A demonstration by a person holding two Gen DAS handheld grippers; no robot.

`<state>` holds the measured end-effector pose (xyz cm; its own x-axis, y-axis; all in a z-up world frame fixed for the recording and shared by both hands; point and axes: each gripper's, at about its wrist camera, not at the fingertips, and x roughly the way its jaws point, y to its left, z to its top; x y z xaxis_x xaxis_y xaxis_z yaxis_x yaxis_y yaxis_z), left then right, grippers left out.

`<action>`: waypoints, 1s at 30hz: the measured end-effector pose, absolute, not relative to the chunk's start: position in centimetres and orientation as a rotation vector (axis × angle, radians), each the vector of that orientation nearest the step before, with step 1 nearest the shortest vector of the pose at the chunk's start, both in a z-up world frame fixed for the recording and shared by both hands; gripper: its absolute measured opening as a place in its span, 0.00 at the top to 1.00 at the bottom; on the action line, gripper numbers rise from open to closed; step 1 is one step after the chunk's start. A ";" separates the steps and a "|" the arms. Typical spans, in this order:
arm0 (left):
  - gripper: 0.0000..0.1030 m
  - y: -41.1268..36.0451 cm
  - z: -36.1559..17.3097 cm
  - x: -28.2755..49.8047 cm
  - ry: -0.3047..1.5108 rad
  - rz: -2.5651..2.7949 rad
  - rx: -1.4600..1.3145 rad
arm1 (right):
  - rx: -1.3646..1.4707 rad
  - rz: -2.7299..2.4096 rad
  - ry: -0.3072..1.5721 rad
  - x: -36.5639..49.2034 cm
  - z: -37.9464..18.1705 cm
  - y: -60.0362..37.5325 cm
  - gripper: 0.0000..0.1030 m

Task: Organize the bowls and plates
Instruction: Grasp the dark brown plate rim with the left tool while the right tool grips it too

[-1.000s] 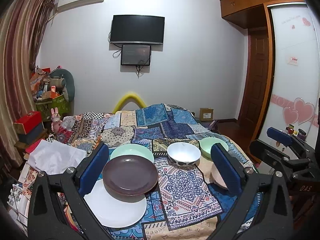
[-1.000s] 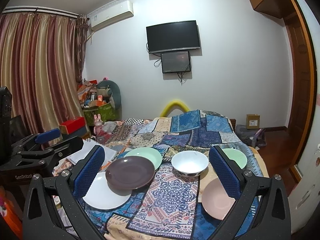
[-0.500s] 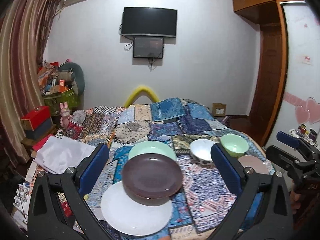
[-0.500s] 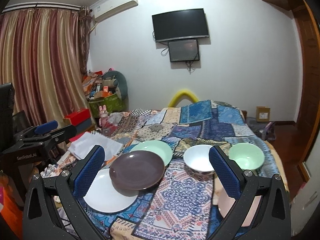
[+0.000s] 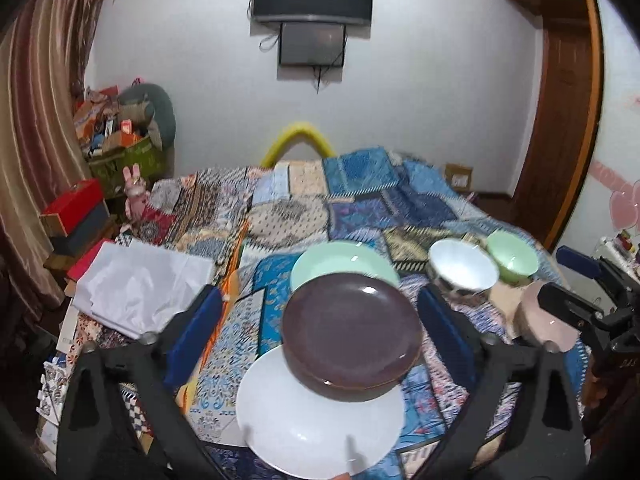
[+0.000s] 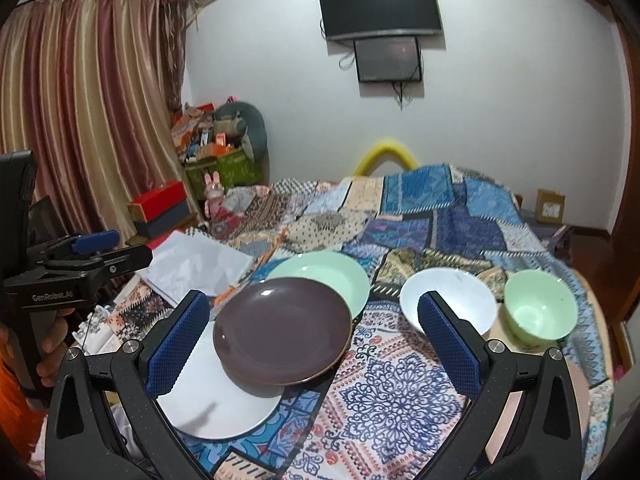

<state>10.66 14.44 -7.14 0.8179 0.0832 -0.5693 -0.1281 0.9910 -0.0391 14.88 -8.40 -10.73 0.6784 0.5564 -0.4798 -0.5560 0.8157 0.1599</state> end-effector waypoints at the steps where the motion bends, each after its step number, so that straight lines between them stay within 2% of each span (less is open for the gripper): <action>1: 0.13 14.8 -7.6 11.2 0.621 0.111 -0.079 | 0.004 0.627 0.554 15.4 -11.1 -8.2 0.00; 4: 0.14 15.8 -9.1 12.7 0.673 0.108 -0.094 | -0.005 0.622 0.590 16.7 -12.2 -7.5 0.00; 9: 0.21 17.2 -12.0 14.9 0.757 0.104 -0.122 | -0.032 0.608 0.639 18.3 -13.8 -6.5 0.02; 14: 0.29 18.8 -14.7 17.3 0.841 0.111 -0.160 | -0.043 0.605 0.710 20.3 -15.8 -5.6 0.12; 22: 0.31 20.6 -18.5 20.0 0.926 0.112 -0.186 | -0.076 0.601 0.790 22.4 -18.9 -4.2 0.26; 25: 0.37 20.6 -20.0 21.0 0.959 0.106 -0.179 | -0.075 0.605 0.831 23.2 -20.1 -3.9 0.34; 30: 0.49 20.6 -21.8 21.9 1.005 0.079 -0.183 | -0.081 0.600 0.867 23.9 -21.3 -3.7 0.40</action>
